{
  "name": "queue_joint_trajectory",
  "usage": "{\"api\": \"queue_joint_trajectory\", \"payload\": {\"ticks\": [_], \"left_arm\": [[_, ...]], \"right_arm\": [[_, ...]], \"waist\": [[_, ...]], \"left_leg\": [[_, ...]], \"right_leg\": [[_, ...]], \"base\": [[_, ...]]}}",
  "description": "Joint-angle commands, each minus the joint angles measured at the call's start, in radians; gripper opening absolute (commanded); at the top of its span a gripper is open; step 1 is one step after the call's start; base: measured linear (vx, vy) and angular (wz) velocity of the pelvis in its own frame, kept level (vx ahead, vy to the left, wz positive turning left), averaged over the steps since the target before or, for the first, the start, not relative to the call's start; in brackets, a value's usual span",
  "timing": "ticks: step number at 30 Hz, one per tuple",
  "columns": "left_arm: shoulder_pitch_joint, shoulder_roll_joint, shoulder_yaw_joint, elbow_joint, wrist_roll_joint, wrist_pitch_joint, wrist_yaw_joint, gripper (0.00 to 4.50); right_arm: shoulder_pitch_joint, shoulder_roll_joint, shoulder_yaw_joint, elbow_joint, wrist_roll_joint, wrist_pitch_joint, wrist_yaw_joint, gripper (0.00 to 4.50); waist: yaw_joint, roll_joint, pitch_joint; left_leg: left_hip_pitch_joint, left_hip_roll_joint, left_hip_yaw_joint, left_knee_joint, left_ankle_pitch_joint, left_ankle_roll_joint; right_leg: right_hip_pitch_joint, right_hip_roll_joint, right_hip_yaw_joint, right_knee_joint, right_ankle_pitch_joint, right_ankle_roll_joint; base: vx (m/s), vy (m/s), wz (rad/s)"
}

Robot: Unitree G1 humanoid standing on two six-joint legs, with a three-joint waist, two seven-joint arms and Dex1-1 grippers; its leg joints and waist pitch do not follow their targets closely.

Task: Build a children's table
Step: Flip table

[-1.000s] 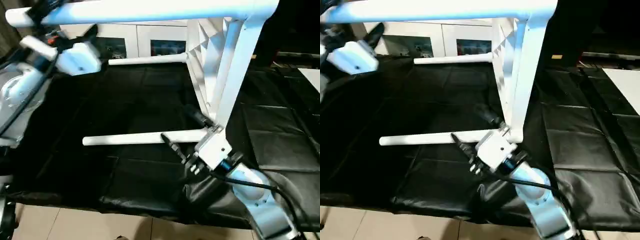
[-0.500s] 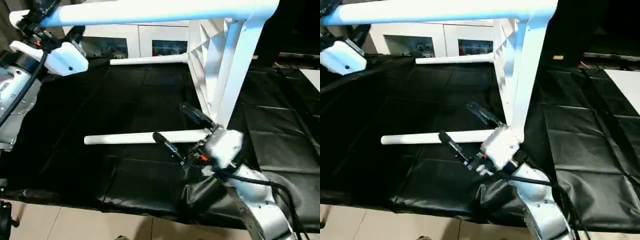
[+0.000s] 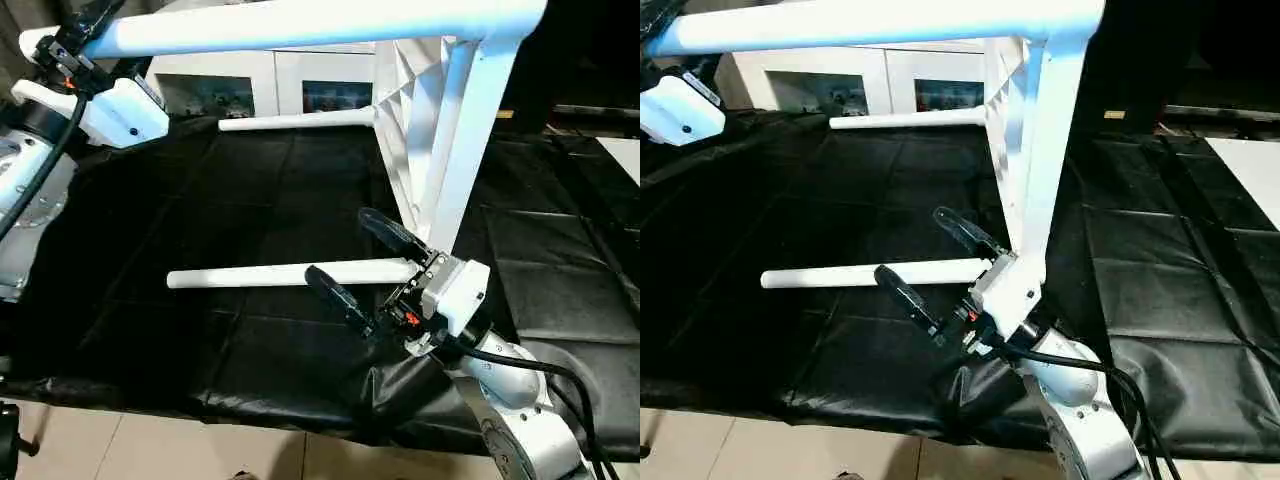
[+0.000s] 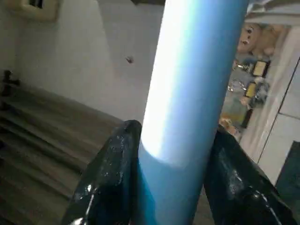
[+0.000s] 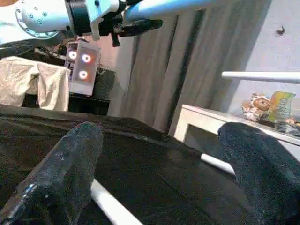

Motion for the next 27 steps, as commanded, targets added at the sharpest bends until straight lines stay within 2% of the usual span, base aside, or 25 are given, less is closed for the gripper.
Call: {"api": "queue_joint_trajectory", "payload": {"ticks": [1, 5, 8, 9, 14, 15, 17, 20, 27], "left_arm": [[-0.002, -0.007, 0.011, -0.003, -0.049, 0.033, -0.018, 1.81], [0.003, -0.031, 0.039, -0.044, -0.104, 0.128, -0.061, 1.77], [0.009, -0.064, 0.071, -0.076, -0.171, 0.227, -0.104, 1.77], [0.014, -0.08, 0.087, -0.102, -0.201, 0.276, -0.118, 1.77], [0.019, -0.137, 0.139, -0.166, -0.291, 0.404, -0.126, 1.77], [0.019, -0.147, 0.147, -0.174, -0.302, 0.415, -0.123, 1.77], [0.016, -0.157, 0.156, -0.187, -0.313, 0.431, -0.121, 1.77], [0.009, -0.177, 0.176, -0.218, -0.326, 0.478, -0.128, 1.79], [-0.009, -0.219, 0.228, -0.291, -0.349, 0.594, -0.131, 1.8]], "right_arm": [[0.0, -0.005, -0.011, -0.019, -0.017, 0.011, 0.0, 4.37], [0.009, -0.011, -0.01, -0.012, -0.027, 0.026, 0.002, 4.37], [0.019, -0.029, -0.005, -0.003, -0.036, 0.051, 0.013, 4.37], [0.027, -0.04, -0.003, 0.006, -0.038, 0.061, 0.02, 4.37], [0.049, -0.054, -0.026, 0.04, -0.052, 0.073, 0.008, 4.37], [0.053, -0.057, -0.032, 0.05, -0.053, 0.078, 0.006, 4.37], [0.062, -0.063, -0.043, 0.07, -0.053, 0.083, 0.003, 4.37], [0.073, -0.078, -0.052, 0.097, -0.053, 0.084, 0.009, 4.37], [0.097, -0.091, -0.074, 0.14, -0.058, 0.082, 0.016, 4.37]], "waist": [[0.002, 0.014, -0.049], [0.004, 0.018, -0.048], [0.008, 0.016, -0.048], [0.009, 0.013, -0.049], [0.019, 0.011, -0.05], [0.023, 0.01, -0.05], [0.027, 0.015, -0.051], [0.031, 0.019, -0.057], [0.033, 0.015, -0.058]], "left_leg": [[0.031, 0.02, -0.027, -0.095, -0.563, -0.058], [0.031, 0.021, -0.027, -0.097, -0.556, -0.059], [0.03, 0.02, -0.025, -0.096, -0.54, -0.055], [0.029, 0.02, -0.023, -0.095, -0.528, -0.05], [0.023, 0.017, -0.018, -0.09, -0.465, -0.027], [0.022, 0.018, -0.015, -0.089, -0.444, -0.019], [0.021, 0.017, -0.015, -0.088, -0.42, -0.012], [0.012, 0.017, -0.013, -0.085, -0.355, -0.001], [0.008, 0.016, -0.01, -0.081, -0.325, 0.017]], "right_leg": [[0.001, -0.024, 0.012, -0.083, -0.436, -0.127], [0.002, -0.025, 0.013, -0.08, -0.421, -0.137], [0.005, -0.025, 0.014, -0.08, -0.411, -0.145], [0.007, -0.025, 0.014, -0.08, -0.405, -0.147], [0.011, -0.027, 0.015, -0.08, -0.396, -0.149], [0.01, -0.026, 0.016, -0.08, -0.388, -0.152], [0.011, -0.027, 0.015, -0.079, -0.384, -0.154], [0.015, -0.024, 0.013, -0.071, -0.303, -0.165], [0.019, -0.024, 0.011, -0.071, -0.284, -0.175]], "base": [[0.0, 0.0, 0.0], [0.0, 0.0, 0.0], [0.0, 0.0, 0.0], [0.0, 0.0, 0.0], [0.0, 0.0, 0.0], [0.0, 0.0, 0.0], [0.0, 0.0, 0.0], [0.0, 0.0, 0.0], [0.0, 0.0, 0.0]]}}
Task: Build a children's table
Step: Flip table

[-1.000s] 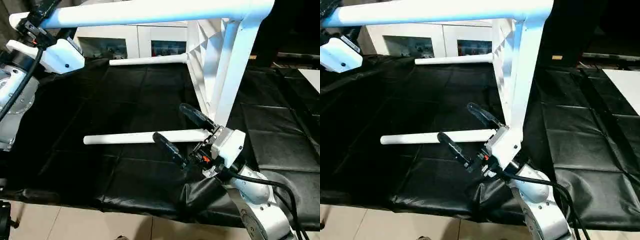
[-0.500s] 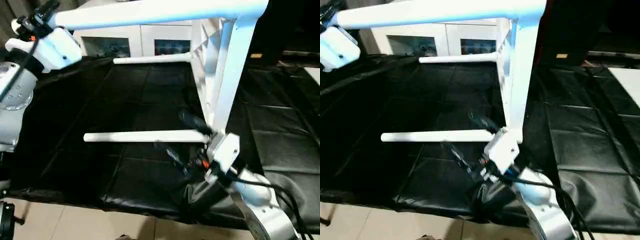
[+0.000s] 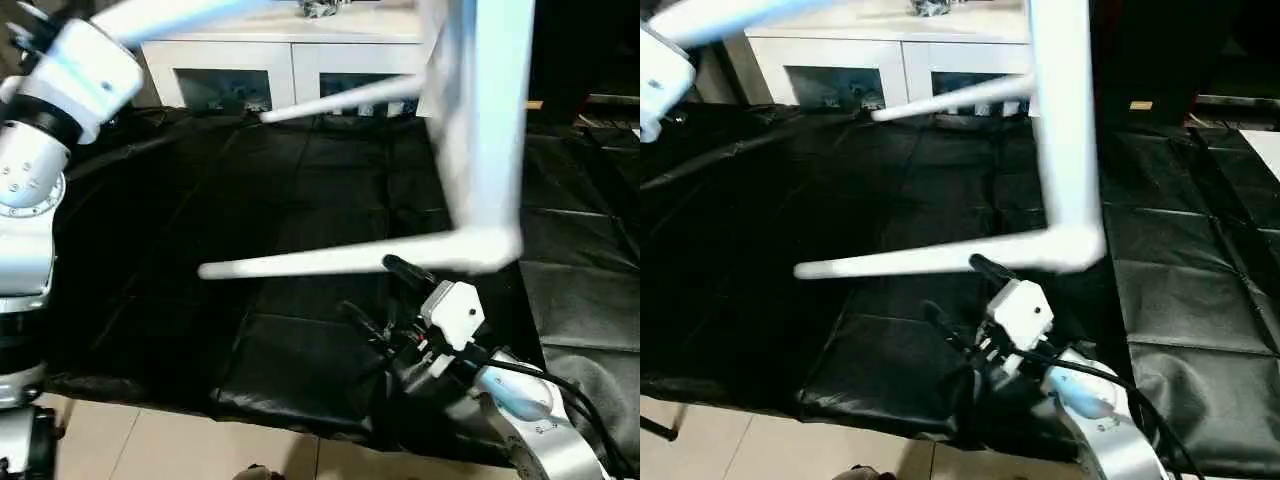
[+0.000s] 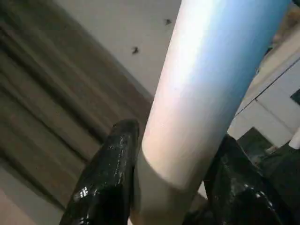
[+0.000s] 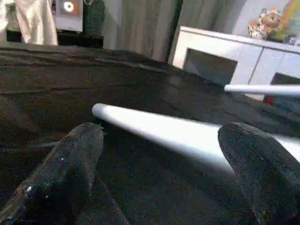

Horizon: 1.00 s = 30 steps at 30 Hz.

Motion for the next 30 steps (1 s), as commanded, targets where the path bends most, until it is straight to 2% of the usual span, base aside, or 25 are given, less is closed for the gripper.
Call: {"api": "queue_joint_trajectory", "payload": {"ticks": [1, 3, 4, 5, 10, 11, 14, 16, 17, 18, 19, 20, 21, 23, 25, 27, 28, 29, 30], "left_arm": [[-0.037, -0.04, 0.105, -0.029, -0.138, 0.077, 0.039, 1.8], [-0.037, -0.057, 0.125, -0.039, -0.157, 0.102, 0.049, 1.8], [-0.036, -0.059, 0.129, -0.04, -0.162, 0.103, 0.049, 1.8], [-0.036, -0.059, 0.131, -0.04, -0.164, 0.101, 0.047, 1.8], [-0.004, -0.098, 0.186, -0.074, -0.226, 0.133, 0.044, 1.8], [0.002, -0.104, 0.192, -0.077, -0.237, 0.128, 0.041, 1.8], [0.02, -0.113, 0.204, -0.093, -0.245, 0.141, 0.042, 1.8], [0.033, -0.12, 0.215, -0.104, -0.256, 0.146, 0.045, 1.8], [0.038, -0.119, 0.217, -0.108, -0.258, 0.144, 0.044, 1.8], [0.045, -0.13, 0.228, -0.116, -0.268, 0.151, 0.05, 1.8], [0.047, -0.132, 0.229, -0.116, -0.271, 0.15, 0.048, 1.8], [0.048, -0.133, 0.23, -0.118, -0.273, 0.151, 0.045, 1.8], [0.051, -0.135, 0.231, -0.121, -0.273, 0.152, 0.044, 1.8], [0.066, -0.148, 0.241, -0.133, -0.286, 0.161, 0.044, 1.8], [0.079, -0.151, 0.243, -0.14, -0.29, 0.162, 0.043, 1.8], [0.09, -0.154, 0.245, -0.144, -0.293, 0.161, 0.043, 1.8], [0.1, -0.159, 0.249, -0.145, -0.298, 0.158, 0.045, 1.8], [0.101, -0.159, 0.249, -0.145, -0.298, 0.158, 0.046, 1.8], [0.11, -0.161, 0.252, -0.142, -0.298, 0.152, 0.048, 1.8]], "right_arm": [[0.011, 0.0, -0.013, 0.012, 0.001, 0.011, 0.007, 4.37], [0.016, 0.003, -0.017, 0.015, 0.011, 0.02, 0.006, 4.37], [0.019, 0.008, -0.022, 0.016, 0.026, 0.026, 0.007, 4.37], [0.02, 0.012, -0.026, 0.017, 0.037, 0.03, 0.008, 4.37], [0.027, 0.077, -0.1, 0.04, 0.182, 0.107, -0.005, 4.5], [0.023, 0.089, -0.114, 0.044, 0.209, 0.123, -0.01, 4.5], [0.003, 0.109, -0.139, 0.055, 0.265, 0.151, -0.009, 4.5], [-0.028, 0.129, -0.151, 0.064, 0.315, 0.183, 0.0, 4.5], [-0.043, 0.137, -0.156, 0.069, 0.335, 0.198, 0.004, 4.5], [-0.091, 0.158, -0.161, 0.108, 0.325, 0.216, -0.006, 4.5], [-0.112, 0.167, -0.164, 0.125, 0.329, 0.23, -0.009, 4.5], [-0.124, 0.173, -0.168, 0.135, 0.335, 0.243, -0.009, 4.5], [-0.139, 0.18, -0.171, 0.147, 0.341, 0.248, -0.008, 4.5], [-0.218, 0.205, -0.18, 0.21, 0.37, 0.259, 0.022, 4.5], [-0.264, 0.211, -0.179, 0.26, 0.341, 0.241, 0.013, 4.5], [-0.312, 0.223, -0.191, 0.316, 0.312, 0.212, -0.015, 4.5], [-0.36, 0.249, -0.224, 0.369, 0.313, 0.201, -0.055, 4.5], [-0.362, 0.249, -0.225, 0.372, 0.312, 0.2, -0.056, 4.5], [-0.39, 0.254, -0.233, 0.403, 0.301, 0.198, -0.068, 4.33]], "waist": [[-0.002, -0.016, -0.062], [-0.002, -0.016, -0.062], [-0.003, -0.022, -0.063], [-0.002, -0.019, -0.063], [-0.005, -0.021, -0.064], [-0.006, -0.029, -0.064], [-0.005, -0.026, -0.066], [-0.006, -0.034, -0.065], [-0.007, -0.03, -0.065], [-0.008, -0.03, -0.064], [-0.009, -0.034, -0.064], [-0.008, -0.033, -0.063], [-0.005, -0.031, -0.065], [-0.005, -0.033, -0.068], [-0.007, -0.033, -0.069], [-0.005, -0.032, -0.069], [-0.003, -0.032, -0.07], [-0.007, -0.033, -0.068], [-0.005, -0.033, -0.069]], "left_leg": [[0.022, 0.019, -0.01, -0.079, -0.321, 0.019], [0.018, 0.017, -0.01, -0.078, -0.301, 0.026], [0.018, 0.017, -0.009, -0.077, -0.3, 0.028], [0.018, 0.017, -0.009, -0.076, -0.296, 0.034], [0.019, 0.02, -0.01, -0.076, -0.271, 0.045], [0.015, 0.021, -0.009, -0.076, -0.254, 0.05], [0.019, 0.021, -0.007, -0.072, -0.223, 0.059], [0.018, 0.022, -0.006, -0.072, -0.209, 0.066], [0.019, 0.021, -0.007, -0.072, -0.21, 0.066], [0.021, 0.022, -0.007, -0.072, -0.218, 0.06], [0.021, 0.021, -0.006, -0.073, -0.221, 0.054], [0.023, 0.022, -0.006, -0.074, -0.224, 0.05], [0.027, 0.024, -0.004, -0.071, -0.216, 0.046], [0.023, 0.022, -0.006, -0.07, -0.187, 0.049], [0.021, 0.022, -0.004, -0.067, -0.168, 0.047], [0.023, 0.022, -0.002, -0.067, -0.177, 0.045], [0.023, 0.021, -0.002, -0.067, -0.178, 0.041], [0.02, 0.02, -0.002, -0.069, -0.177, 0.039], [0.024, 0.021, -0.002, -0.068, -0.18, 0.034]], "right_leg": [[0.031, -0.022, 0.01, -0.07, -0.279, -0.176], [0.032, -0.021, 0.009, -0.069, -0.265, -0.177], [0.033, -0.021, 0.009, -0.069, -0.265, -0.177], [0.032, -0.022, 0.009, -0.069, -0.269, -0.176], [0.033, -0.022, 0.008, -0.066, -0.238, -0.192], [0.036, -0.023, 0.007, -0.063, -0.217, -0.2], [0.035, -0.021, 0.007, -0.059, -0.177, -0.214], [0.038, -0.021, 0.005, -0.057, -0.161, -0.219], [0.035, -0.02, 0.005, -0.055, -0.163, -0.224], [0.033, -0.02, 0.005, -0.055, -0.17, -0.226], [0.034, -0.02, 0.005, -0.056, -0.18, -0.225], [0.033, -0.02, 0.006, -0.057, -0.185, -0.223], [0.03, -0.019, 0.007, -0.055, -0.168, -0.221], [0.036, -0.021, 0.005, -0.048, -0.122, -0.231], [0.035, -0.019, 0.004, -0.044, -0.088, -0.241], [0.033, -0.019, 0.005, -0.045, -0.095, -0.237], [0.033, -0.021, 0.005, -0.044, -0.098, -0.238], [0.034, -0.021, 0.005, -0.044, -0.101, -0.24], [0.034, -0.02, 0.005, -0.045, -0.107, -0.237]], "base": [[0.0, 0.0, 0.0], [0.0, 0.0, 0.0], [0.0, 0.0, 0.0], [0.0, 0.0, 0.0], [0.0, 0.0, 0.0], [0.0, 0.0, 0.0], [0.0, 0.0, 0.0], [0.0, 0.0, 0.0], [0.0, 0.0, 0.0], [0.0, 0.0, 0.0], [0.0, 0.0, 0.0], [0.0, 0.0, 0.0], [0.0, 0.0, 0.0], [0.0, 0.0, 0.0], [0.0, 0.0, 0.0], [0.0, 0.0, 0.0], [0.0, 0.0, 0.0], [0.0, 0.0, 0.0], [0.0, 0.0, 0.0]]}}
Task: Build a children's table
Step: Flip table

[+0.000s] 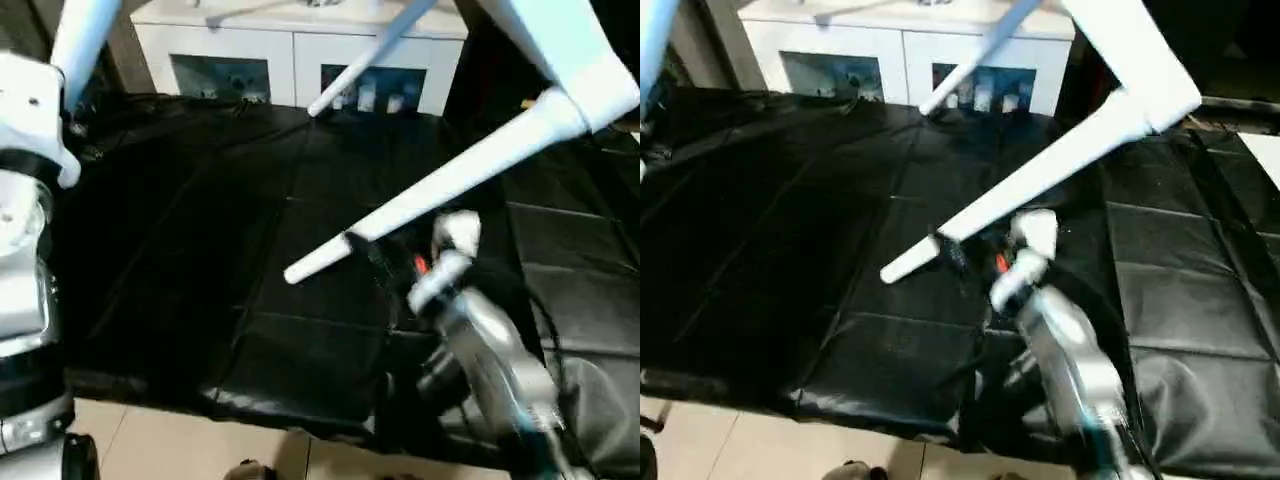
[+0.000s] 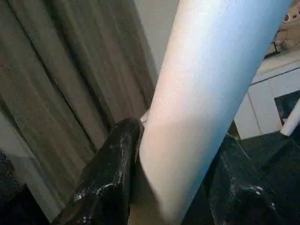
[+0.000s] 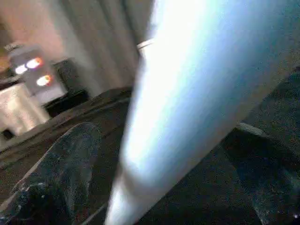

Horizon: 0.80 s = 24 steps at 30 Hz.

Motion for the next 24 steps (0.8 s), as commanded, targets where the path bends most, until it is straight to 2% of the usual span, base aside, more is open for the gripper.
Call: {"api": "queue_joint_trajectory", "payload": {"ticks": [1, 4, 6, 9, 11, 14, 19, 24], "left_arm": [[-0.017, -0.017, 0.067, -0.043, -0.097, -0.009, 0.037, 1.8], [-0.012, -0.021, 0.068, -0.043, -0.099, -0.005, 0.042, 1.8], [-0.003, -0.032, 0.077, -0.047, -0.1, 0.002, 0.05, 1.8], [0.022, -0.042, 0.083, -0.045, -0.1, -0.001, 0.056, 1.8], [0.03, -0.046, 0.085, -0.045, -0.105, -0.003, 0.06, 1.8], [0.034, -0.049, 0.087, -0.045, -0.109, -0.003, 0.065, 1.8], [0.062, -0.064, 0.103, -0.046, -0.107, -0.009, 0.09, 1.8], [0.105, -0.079, 0.129, -0.031, -0.106, -0.033, 0.11, 1.8]], "right_arm": [[-0.02, 0.0, -0.023, 0.041, -0.018, -0.023, -0.019, 4.15], [-0.036, 0.012, -0.032, 0.056, 0.001, -0.029, -0.001, 4.15], [-0.05, 0.026, -0.042, 0.066, 0.024, -0.023, 0.009, 3.75], [-0.064, 0.036, -0.044, 0.085, 0.02, -0.033, 0.029, 3.68], [-0.068, 0.043, -0.053, 0.084, 0.026, -0.039, 0.041, 3.35], [-0.07, 0.047, -0.059, 0.081, 0.032, -0.041, 0.048, 3.18], [-0.088, 0.045, -0.083, 0.017, 0.058, -0.035, 0.053, 2.82], [-0.089, 0.012, -0.053, -0.036, -0.013, -0.065, 0.051, 2.27]], "waist": [[0.0, -0.003, -0.079], [0.0, -0.004, -0.079], [-0.001, -0.005, -0.079], [-0.004, -0.006, -0.079], [-0.005, -0.007, -0.078], [-0.004, -0.005, -0.078], [-0.006, -0.007, -0.077], [-0.007, -0.01, -0.076]], "left_leg": [[0.037, 0.019, -0.002, -0.074, -0.189, 0.024], [0.036, 0.019, -0.002, -0.073, -0.186, 0.026], [0.035, 0.019, -0.002, -0.074, -0.188, 0.028], [0.034, 0.02, -0.003, -0.075, -0.197, 0.027], [0.035, 0.019, -0.002, -0.075, -0.205, 0.026], [0.037, 0.021, -0.002, -0.076, -0.22, 0.022], [0.036, 0.02, -0.004, -0.078, -0.238, 0.01], [0.034, 0.019, -0.003, -0.078, -0.24, 0.005]], "right_leg": [[0.039, -0.02, 0.007, -0.044, -0.107, -0.228], [0.04, -0.019, 0.008, -0.043, -0.091, -0.22], [0.041, -0.019, 0.008, -0.043, -0.092, -0.22], [0.042, -0.02, 0.007, -0.044, -0.106, -0.22], [0.041, -0.02, 0.008, -0.047, -0.126, -0.218], [0.038, -0.019, 0.008, -0.047, -0.14, -0.213], [0.038, -0.017, 0.008, -0.048, -0.142, -0.203], [0.037, -0.017, 0.008, -0.05, -0.16, -0.192]], "base": [[0.0, 0.0, 0.0], [0.0, 0.0, 0.0], [0.0, 0.0, 0.0], [0.0, 0.0, 0.0], [0.0, 0.0, 0.0], [0.0, 0.0, 0.0], [0.0, 0.0, 0.0], [0.0, 0.0, 0.0]]}}
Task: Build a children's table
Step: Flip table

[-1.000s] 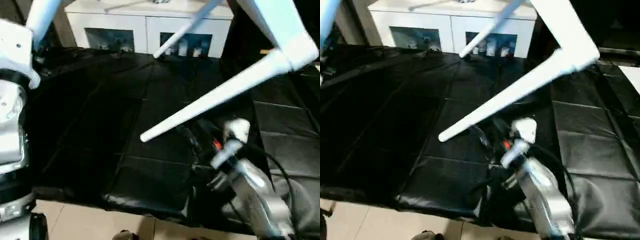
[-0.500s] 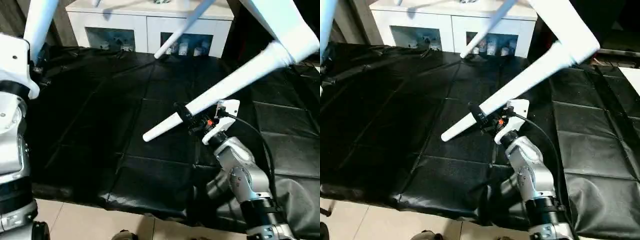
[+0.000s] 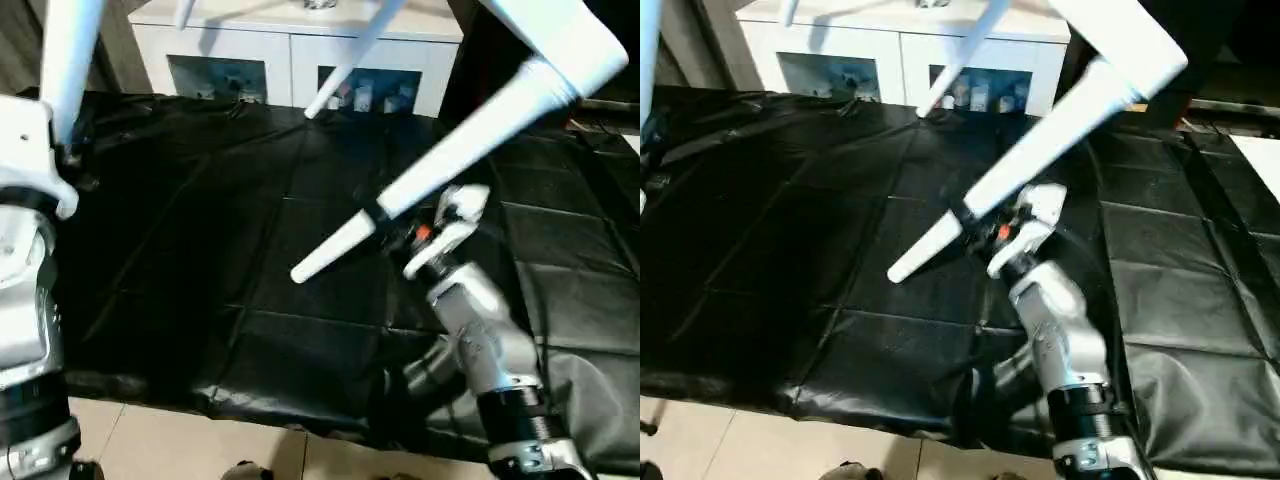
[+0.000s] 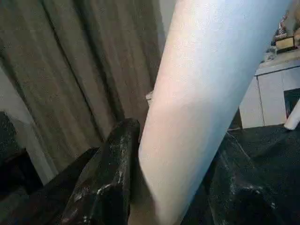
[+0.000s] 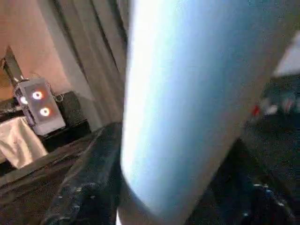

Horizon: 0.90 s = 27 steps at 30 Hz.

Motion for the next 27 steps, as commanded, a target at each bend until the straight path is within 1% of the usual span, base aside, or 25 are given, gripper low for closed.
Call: {"api": "queue_joint_trajectory", "payload": {"ticks": [1, 2, 3, 4, 5, 6, 8, 9, 10, 11, 13, 14, 15, 16, 17, 18, 19, 20, 21, 22, 23, 24, 25, 26, 27], "left_arm": [[0.003, -0.023, 0.072, -0.014, -0.064, -0.021, 0.05, 1.8], [0.023, -0.034, 0.086, -0.003, -0.079, -0.039, 0.056, 1.8], [0.032, -0.039, 0.091, 0.003, -0.084, -0.048, 0.056, 1.8], [0.035, -0.04, 0.093, 0.006, -0.085, -0.052, 0.056, 1.8], [0.045, -0.042, 0.096, 0.012, -0.088, -0.063, 0.053, 1.79], [0.062, -0.047, 0.1, 0.025, -0.093, -0.084, 0.05, 1.79], [0.105, -0.064, 0.098, 0.053, -0.104, -0.126, 0.033, 1.76], [0.118, -0.07, 0.097, 0.063, -0.11, -0.143, 0.027, 1.74], [0.133, -0.077, 0.095, 0.074, -0.114, -0.154, 0.023, 1.72], [0.164, -0.088, 0.087, 0.095, -0.116, -0.184, 0.013, 1.69], [0.174, -0.09, 0.082, 0.1, -0.116, -0.192, 0.01, 1.63], [0.193, -0.093, 0.067, 0.114, -0.112, -0.2, 0.002, 1.6], [0.198, -0.098, 0.064, 0.122, -0.114, -0.201, -0.001, 1.55], [0.21, -0.104, 0.051, 0.136, -0.113, -0.207, -0.009, 1.55], [0.22, -0.103, 0.034, 0.148, -0.106, -0.222, -0.015, 1.53], [0.227, -0.11, 0.022, 0.158, -0.108, -0.223, -0.019, 1.52], [0.231, -0.114, 0.015, 0.165, -0.111, -0.225, -0.02, 1.52], [0.232, -0.114, 0.014, 0.166, -0.111, -0.225, -0.02, 1.51], [0.24, -0.116, -0.014, 0.191, -0.097, -0.256, -0.028, 1.5], [0.238, -0.122, -0.021, 0.206, -0.096, -0.26, -0.027, 1.5], [0.236, -0.127, -0.023, 0.216, -0.096, -0.261, -0.025, 1.5], [0.221, -0.124, -0.035, 0.254, -0.088, -0.267, -0.027, 1.49], [0.213, -0.119, -0.038, 0.277, -0.083, -0.281, -0.026, 1.49], [0.207, -0.115, -0.039, 0.294, -0.08, -0.292, -0.026, 1.49], [0.202, -0.107, -0.042, 0.309, -0.073, -0.294, -0.024, 1.49]], "right_arm": [[-0.009, -0.009, 0.009, -0.047, -0.045, -0.033, -0.015, 2.15], [-0.01, -0.014, 0.008, -0.084, -0.067, -0.044, -0.033, 2.06], [-0.009, -0.018, 0.008, -0.103, -0.073, -0.043, -0.038, 2.06], [-0.008, -0.022, 0.01, -0.11, -0.079, -0.045, -0.039, 1.96], [-0.005, -0.034, 0.017, -0.126, -0.1, -0.051, -0.041, 1.91], [0.001, -0.055, 0.031, -0.153, -0.135, -0.06, -0.039, 1.91], [0.03, -0.1, 0.052, -0.22, -0.199, -0.075, -0.034, 1.86], [0.043, -0.114, 0.058, -0.242, -0.216, -0.078, -0.031, 1.85], [0.059, -0.122, 0.06, -0.269, -0.221, -0.074, -0.03, 1.85], [0.098, -0.129, 0.052, -0.325, -0.229, -0.065, -0.043, 1.85], [0.111, -0.13, 0.049, -0.343, -0.233, -0.062, -0.05, 1.85], [0.144, -0.133, 0.047, -0.38, -0.248, -0.062, -0.069, 1.84], [0.157, -0.133, 0.049, -0.392, -0.255, -0.063, -0.076, 1.82], [0.185, -0.13, 0.053, -0.417, -0.27, -0.068, -0.091, 1.82], [0.208, -0.128, 0.06, -0.431, -0.284, -0.074, -0.106, 1.82], [0.231, -0.128, 0.068, -0.437, -0.303, -0.084, -0.12, 1.81], [0.245, -0.13, 0.073, -0.441, -0.314, -0.088, -0.129, 1.81], [0.246, -0.13, 0.073, -0.442, -0.315, -0.088, -0.13, 1.81], [0.282, -0.14, 0.086, -0.423, -0.389, -0.113, -0.166, 1.81], [0.296, -0.141, 0.085, -0.404, -0.431, -0.118, -0.195, 1.81], [0.303, -0.141, 0.083, -0.393, -0.456, -0.121, -0.213, 1.81], [0.317, -0.137, 0.081, -0.35, -0.479, -0.134, -0.233, 1.81], [0.321, -0.136, 0.083, -0.336, -0.482, -0.138, -0.236, 1.81], [0.324, -0.135, 0.085, -0.327, -0.485, -0.141, -0.239, 1.81], [0.327, -0.134, 0.091, -0.318, -0.476, -0.137, -0.229, 1.81]], "waist": [[0.002, -0.001, -0.074], [-0.001, -0.002, -0.074], [-0.001, -0.003, -0.075], [-0.001, -0.002, -0.075], [0.0, -0.002, -0.075], [0.001, -0.002, -0.074], [0.006, 0.0, -0.074], [0.007, -0.001, -0.075], [0.007, -0.001, -0.077], [0.009, 0.005, -0.076], [0.011, 0.004, -0.075], [0.011, 0.004, -0.075], [0.016, 0.004, -0.073], [0.017, 0.004, -0.072], [0.023, 0.003, -0.069], [0.023, -0.002, -0.066], [0.024, 0.0, -0.067], [0.023, -0.001, -0.065], [0.022, -0.001, -0.064], [0.021, -0.003, -0.063], [0.02, -0.002, -0.062], [0.017, -0.003, -0.062], [0.017, 0.001, -0.062], [0.014, -0.003, -0.059], [0.01, -0.006, -0.054]], "left_leg": [[0.032, 0.017, -0.003, -0.079, -0.245, 0.006], [0.03, 0.017, -0.003, -0.08, -0.249, 0.005], [0.031, 0.016, -0.003, -0.079, -0.251, 0.004], [0.031, 0.016, -0.003, -0.079, -0.248, 0.005], [0.03, 0.016, -0.004, -0.078, -0.248, 0.007], [0.032, 0.016, -0.002, -0.078, -0.253, 0.007], [0.033, 0.017, -0.004, -0.078, -0.249, 0.004], [0.033, 0.018, -0.003, -0.077, -0.243, 0.006], [0.033, 0.018, -0.002, -0.076, -0.239, 0.01], [0.035, 0.019, -0.003, -0.078, -0.249, 0.01], [0.035, 0.021, -0.005, -0.08, -0.257, 0.002], [0.038, 0.022, -0.006, -0.083, -0.275, -0.003], [0.044, 0.024, -0.005, -0.084, -0.303, -0.011], [0.045, 0.024, -0.006, -0.086, -0.32, -0.016], [0.051, 0.026, -0.005, -0.089, -0.357, -0.027], [0.055, 0.027, -0.006, -0.093, -0.4, -0.037], [0.057, 0.028, -0.006, -0.093, -0.413, -0.042], [0.055, 0.027, -0.008, -0.095, -0.432, -0.049], [0.053, 0.026, -0.011, -0.098, -0.444, -0.056], [0.054, 0.025, -0.011, -0.098, -0.457, -0.063], [0.054, 0.025, -0.011, -0.1, -0.465, -0.067], [0.053, 0.024, -0.013, -0.102, -0.481, -0.072], [0.054, 0.023, -0.015, -0.102, -0.49, -0.074], [0.056, 0.021, -0.016, -0.102, -0.524, -0.076], [0.06, 0.02, -0.017, -0.104, -0.575, -0.079]], "right_leg": [[0.039, -0.018, 0.008, -0.057, -0.163, -0.19], [0.039, -0.018, 0.009, -0.058, -0.171, -0.188], [0.038, -0.018, 0.009, -0.058, -0.177, -0.186], [0.038, -0.018, 0.01, -0.058, -0.176, -0.185], [0.037, -0.016, 0.009, -0.058, -0.175, -0.18], [0.034, -0.015, 0.01, -0.06, -0.18, -0.175], [0.035, -0.014, 0.01, -0.061, -0.178, -0.164], [0.035, -0.013, 0.011, -0.06, -0.159, -0.159], [0.034, -0.012, 0.012, -0.058, -0.146, -0.16], [0.032, -0.012, 0.012, -0.06, -0.146, -0.159], [0.032, -0.011, 0.013, -0.061, -0.132, -0.152], [0.03, -0.009, 0.012, -0.061, -0.131, -0.152], [0.025, -0.009, 0.013, -0.064, -0.142, -0.15], [0.024, -0.008, 0.013, -0.065, -0.154, -0.148], [0.019, -0.008, 0.014, -0.07, -0.178, -0.142], [0.017, -0.008, 0.014, -0.075, -0.216, -0.136], [0.016, -0.009, 0.015, -0.076, -0.227, -0.133], [0.017, -0.01, 0.015, -0.078, -0.245, -0.127], [0.019, -0.012, 0.015, -0.081, -0.273, -0.113], [0.016, -0.012, 0.017, -0.084, -0.288, -0.104], [0.016, -0.012, 0.016, -0.085, -0.298, -0.102], [0.018, -0.013, 0.016, -0.086, -0.314, -0.097], [0.017, -0.014, 0.015, -0.087, -0.324, -0.093], [0.013, -0.014, 0.015, -0.094, -0.359, -0.084], [0.012, -0.015, 0.013, -0.104, -0.423, -0.071]], "base": [[0.0, 0.0, 0.0], [0.0, 0.0, 0.0], [0.0, 0.0, 0.0], [0.0, 0.0, 0.0], [0.0, 0.0, 0.0], [0.0, 0.0, 0.0], [0.0, 0.0, 0.0], [0.0, 0.0, 0.0], [0.0, 0.0, 0.0], [0.0, 0.0, 0.0], [0.0, 0.0, 0.0], [0.0, 0.0, 0.0], [0.0, 0.0, 0.0], [0.0, 0.0, 0.0], [0.0, 0.0, 0.0], [0.0, 0.0, 0.0], [0.0, 0.0, 0.0], [0.0, 0.0, 0.0], [0.0, 0.0, 0.0], [0.0, 0.0, 0.0], [0.0, 0.0, 0.0], [0.0, 0.0, 0.0], [0.0, 0.0, 0.0], [0.0, 0.0, 0.0], [0.0, 0.0, 0.0]]}}
